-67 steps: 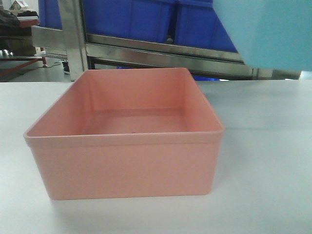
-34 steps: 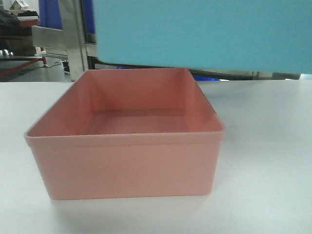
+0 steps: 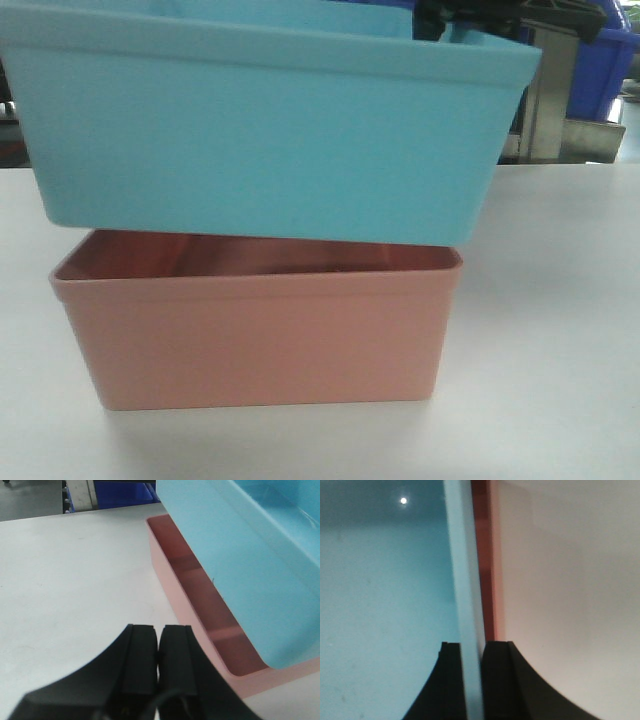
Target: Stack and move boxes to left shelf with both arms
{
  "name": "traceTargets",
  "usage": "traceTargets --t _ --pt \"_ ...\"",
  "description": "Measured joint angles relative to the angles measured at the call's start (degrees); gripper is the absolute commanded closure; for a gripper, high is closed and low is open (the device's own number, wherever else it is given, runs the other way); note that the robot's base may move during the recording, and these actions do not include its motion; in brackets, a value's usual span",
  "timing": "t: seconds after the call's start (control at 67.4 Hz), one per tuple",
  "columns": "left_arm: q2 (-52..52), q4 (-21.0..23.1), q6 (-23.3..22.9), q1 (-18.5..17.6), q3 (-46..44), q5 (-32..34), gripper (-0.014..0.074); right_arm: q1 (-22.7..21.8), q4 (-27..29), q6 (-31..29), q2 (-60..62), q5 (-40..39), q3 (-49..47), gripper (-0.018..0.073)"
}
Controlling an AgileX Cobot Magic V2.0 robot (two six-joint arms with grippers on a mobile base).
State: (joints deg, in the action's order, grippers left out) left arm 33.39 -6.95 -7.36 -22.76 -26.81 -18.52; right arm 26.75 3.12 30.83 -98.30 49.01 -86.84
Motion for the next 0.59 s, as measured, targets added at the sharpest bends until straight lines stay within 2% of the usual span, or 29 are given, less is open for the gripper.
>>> traceTargets --t 0.594 --pt "0.00 0.00 0.00 0.00 0.00 0.00 0.0605 0.83 -1.08 0.07 -5.80 -4.45 0.33 0.0503"
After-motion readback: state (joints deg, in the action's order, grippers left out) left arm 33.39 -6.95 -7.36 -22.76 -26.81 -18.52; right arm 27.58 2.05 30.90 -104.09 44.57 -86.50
